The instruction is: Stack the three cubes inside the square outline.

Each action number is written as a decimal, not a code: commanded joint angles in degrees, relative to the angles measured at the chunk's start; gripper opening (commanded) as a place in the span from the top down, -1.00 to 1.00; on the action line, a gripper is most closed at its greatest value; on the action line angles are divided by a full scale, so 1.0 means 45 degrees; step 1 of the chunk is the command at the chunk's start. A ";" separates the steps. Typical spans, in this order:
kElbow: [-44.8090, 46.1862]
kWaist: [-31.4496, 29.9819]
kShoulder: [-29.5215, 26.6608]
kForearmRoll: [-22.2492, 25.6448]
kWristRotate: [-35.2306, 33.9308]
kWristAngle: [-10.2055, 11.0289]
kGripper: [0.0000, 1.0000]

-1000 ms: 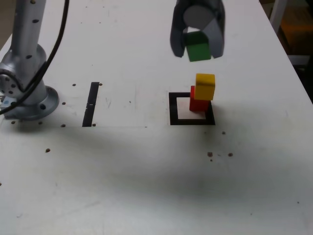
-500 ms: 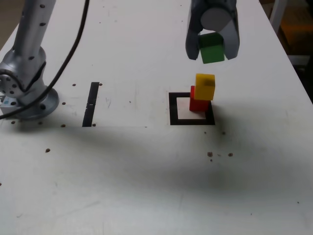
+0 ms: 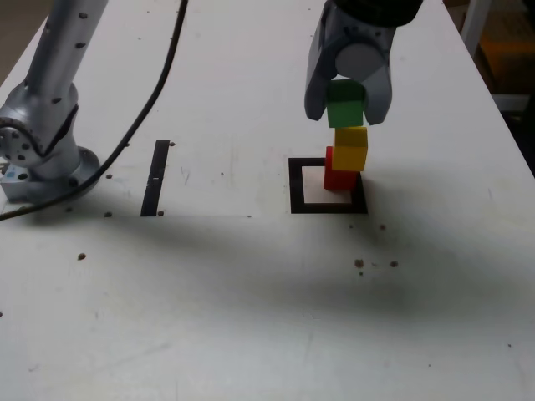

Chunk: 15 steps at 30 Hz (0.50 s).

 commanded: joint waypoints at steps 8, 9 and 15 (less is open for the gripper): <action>0.0226 -0.0031 -0.0111 0.0187 -0.0016 -0.0384 0.40; 0.0192 -0.0052 -0.0103 0.0173 -0.0016 -0.0422 0.40; -0.0128 -0.0143 0.0054 0.0094 -0.0047 -0.0598 0.40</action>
